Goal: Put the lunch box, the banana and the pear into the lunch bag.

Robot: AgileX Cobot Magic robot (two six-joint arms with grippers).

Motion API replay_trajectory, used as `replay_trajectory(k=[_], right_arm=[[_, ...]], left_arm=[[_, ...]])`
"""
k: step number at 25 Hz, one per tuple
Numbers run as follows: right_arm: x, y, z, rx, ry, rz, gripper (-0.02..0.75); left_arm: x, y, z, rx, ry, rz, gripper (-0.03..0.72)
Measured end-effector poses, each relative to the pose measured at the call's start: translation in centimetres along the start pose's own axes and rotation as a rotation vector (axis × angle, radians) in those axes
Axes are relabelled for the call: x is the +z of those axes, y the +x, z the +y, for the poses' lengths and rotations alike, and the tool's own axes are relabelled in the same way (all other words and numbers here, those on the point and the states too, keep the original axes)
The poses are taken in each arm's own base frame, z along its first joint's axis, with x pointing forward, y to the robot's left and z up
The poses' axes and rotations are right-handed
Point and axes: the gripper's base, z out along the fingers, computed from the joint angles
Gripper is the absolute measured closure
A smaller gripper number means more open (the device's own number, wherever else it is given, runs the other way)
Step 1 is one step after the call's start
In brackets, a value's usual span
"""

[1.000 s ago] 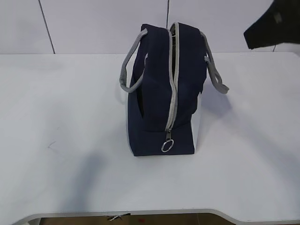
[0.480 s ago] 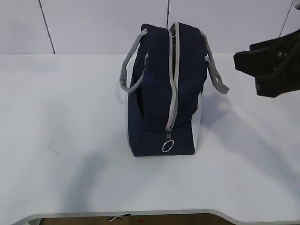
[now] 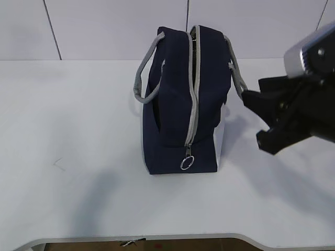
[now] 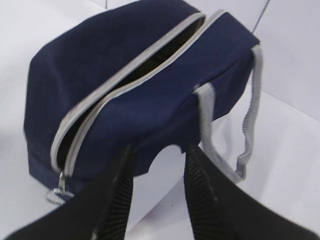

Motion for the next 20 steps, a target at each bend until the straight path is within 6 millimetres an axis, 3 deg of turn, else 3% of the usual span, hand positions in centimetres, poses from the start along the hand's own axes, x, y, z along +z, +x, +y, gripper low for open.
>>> replay_trajectory(k=[7, 13, 20], right_arm=[[-0.4, 3.1, 1.7, -0.274, -0.068, 0.007, 0.437], [-0.4, 3.3, 2.0, -0.097, -0.078, -0.036, 0.437], [0.5, 5.9, 3.4, -0.007, -0.154, -0.056, 0.437]], left_arm=[[0.0, 0.0, 0.0, -0.001, 0.004, -0.001, 0.309], [0.0, 0.0, 0.0, -0.001, 0.004, -0.001, 0.309], [0.0, 0.0, 0.0, -0.003, 0.005, -0.001, 0.317]])
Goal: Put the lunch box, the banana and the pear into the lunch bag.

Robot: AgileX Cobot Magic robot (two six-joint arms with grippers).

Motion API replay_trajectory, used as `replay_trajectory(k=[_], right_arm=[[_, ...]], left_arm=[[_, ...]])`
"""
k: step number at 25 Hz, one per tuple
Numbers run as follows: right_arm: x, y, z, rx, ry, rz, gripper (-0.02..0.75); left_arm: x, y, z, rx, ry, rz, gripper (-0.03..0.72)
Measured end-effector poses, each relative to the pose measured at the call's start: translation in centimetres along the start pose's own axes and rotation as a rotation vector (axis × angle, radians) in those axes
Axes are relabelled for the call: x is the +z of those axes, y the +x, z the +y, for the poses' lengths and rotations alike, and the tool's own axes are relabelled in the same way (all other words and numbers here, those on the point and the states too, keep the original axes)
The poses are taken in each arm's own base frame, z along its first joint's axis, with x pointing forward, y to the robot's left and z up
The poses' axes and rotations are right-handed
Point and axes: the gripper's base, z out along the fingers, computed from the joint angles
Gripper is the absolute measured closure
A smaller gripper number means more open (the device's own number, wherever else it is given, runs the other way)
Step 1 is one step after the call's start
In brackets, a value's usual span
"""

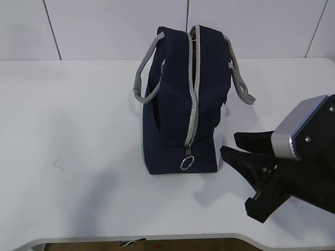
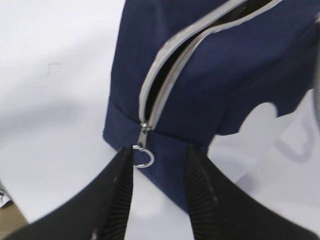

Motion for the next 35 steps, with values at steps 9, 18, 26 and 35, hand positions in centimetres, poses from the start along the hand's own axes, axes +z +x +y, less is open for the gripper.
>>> replay_trajectory(k=[9, 18, 26, 35], right_arm=[[2.8, 2.5, 1.5, -0.009, -0.136, 0.024, 0.437], [4.9, 4.5, 2.2, 0.062, -0.18, 0.024, 0.436], [7.0, 5.8, 1.8, 0.149, -0.12, 0.037, 0.436], [7.6, 6.8, 1.8, 0.177, -0.108, 0.058, 0.401]], left_arm=[[0.0, 0.0, 0.0, -0.003, 0.002, 0.0, 0.319], [0.0, 0.0, 0.0, -0.003, 0.002, 0.0, 0.326], [0.0, 0.0, 0.0, -0.004, 0.002, 0.0, 0.327], [0.0, 0.0, 0.0, -0.007, 0.002, 0.0, 0.328]])
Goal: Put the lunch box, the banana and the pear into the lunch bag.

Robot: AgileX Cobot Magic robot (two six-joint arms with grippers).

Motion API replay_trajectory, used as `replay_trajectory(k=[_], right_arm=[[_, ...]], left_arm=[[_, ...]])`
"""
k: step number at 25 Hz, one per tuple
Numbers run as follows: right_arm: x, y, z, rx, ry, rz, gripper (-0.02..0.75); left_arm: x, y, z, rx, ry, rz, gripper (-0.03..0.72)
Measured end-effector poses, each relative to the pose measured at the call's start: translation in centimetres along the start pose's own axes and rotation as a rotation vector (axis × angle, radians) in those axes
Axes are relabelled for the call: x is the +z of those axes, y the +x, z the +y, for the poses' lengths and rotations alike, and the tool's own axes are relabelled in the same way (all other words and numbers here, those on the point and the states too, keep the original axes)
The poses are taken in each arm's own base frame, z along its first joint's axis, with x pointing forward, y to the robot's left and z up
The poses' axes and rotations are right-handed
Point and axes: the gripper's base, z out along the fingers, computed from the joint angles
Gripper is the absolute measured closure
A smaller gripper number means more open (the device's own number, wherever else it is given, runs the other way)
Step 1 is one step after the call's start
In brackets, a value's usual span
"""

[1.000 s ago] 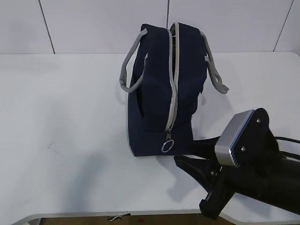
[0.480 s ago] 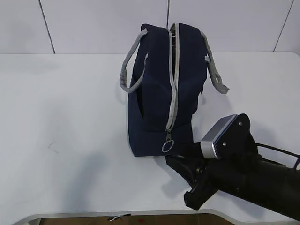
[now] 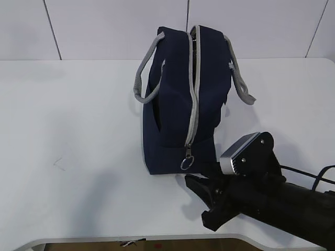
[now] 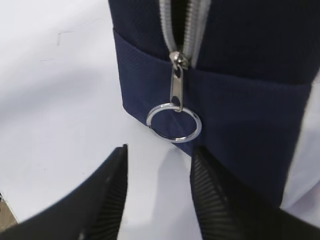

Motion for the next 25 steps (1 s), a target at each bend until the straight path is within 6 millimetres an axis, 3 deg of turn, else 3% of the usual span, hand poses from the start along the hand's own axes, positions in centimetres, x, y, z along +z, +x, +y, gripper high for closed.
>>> replay_trajectory(k=[4, 7, 25], right_arm=[[0.1, -0.1, -0.1, 0.037, 0.007, -0.005, 0.303], [0.4, -0.5, -0.2, 0.04, 0.012, -0.013, 0.279], [2.5, -1.4, -0.2, 0.016, -0.05, -0.023, 0.269]], left_arm=[[0.0, 0.0, 0.0, 0.0, 0.0, 0.0, 0.328], [0.0, 0.0, 0.0, 0.0, 0.0, 0.0, 0.328], [0.0, 0.0, -0.1, -0.01, 0.009, -0.001, 0.329]])
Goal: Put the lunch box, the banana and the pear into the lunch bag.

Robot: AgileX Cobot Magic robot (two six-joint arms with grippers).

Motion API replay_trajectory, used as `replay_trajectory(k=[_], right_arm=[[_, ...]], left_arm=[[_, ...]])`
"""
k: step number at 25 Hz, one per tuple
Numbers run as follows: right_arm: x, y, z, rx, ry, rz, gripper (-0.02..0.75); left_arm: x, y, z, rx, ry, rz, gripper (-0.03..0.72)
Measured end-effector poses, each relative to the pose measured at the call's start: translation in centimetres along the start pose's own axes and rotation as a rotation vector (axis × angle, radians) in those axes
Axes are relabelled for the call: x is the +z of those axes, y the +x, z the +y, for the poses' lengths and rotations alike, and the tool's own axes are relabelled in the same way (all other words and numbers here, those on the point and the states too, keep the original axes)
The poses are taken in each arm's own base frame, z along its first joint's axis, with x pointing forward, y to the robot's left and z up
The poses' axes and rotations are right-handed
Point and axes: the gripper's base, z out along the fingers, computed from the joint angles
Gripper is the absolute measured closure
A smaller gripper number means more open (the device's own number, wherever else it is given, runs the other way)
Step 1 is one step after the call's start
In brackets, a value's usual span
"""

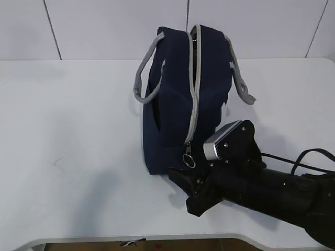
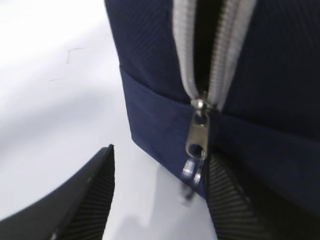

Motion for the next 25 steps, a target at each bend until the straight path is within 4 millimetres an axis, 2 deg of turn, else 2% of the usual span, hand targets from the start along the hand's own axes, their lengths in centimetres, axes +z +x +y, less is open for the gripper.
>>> replay_trajectory(k=[14, 20, 25], right_arm=[[0.0, 0.0, 0.0, 0.007, 0.0, 0.0, 0.274], [0.0, 0.01, -0.03, 0.01, 0.004, 0.002, 0.344], [0.0, 0.16, -0.05, 0.011, 0.006, 0.017, 0.36]], left_arm=[[0.0, 0.0, -0.01, -0.003, 0.001, 0.0, 0.329], [0.0, 0.0, -0.01, -0.003, 0.001, 0.0, 0.33], [0.0, 0.0, -0.01, -0.003, 0.001, 0.0, 0.33]])
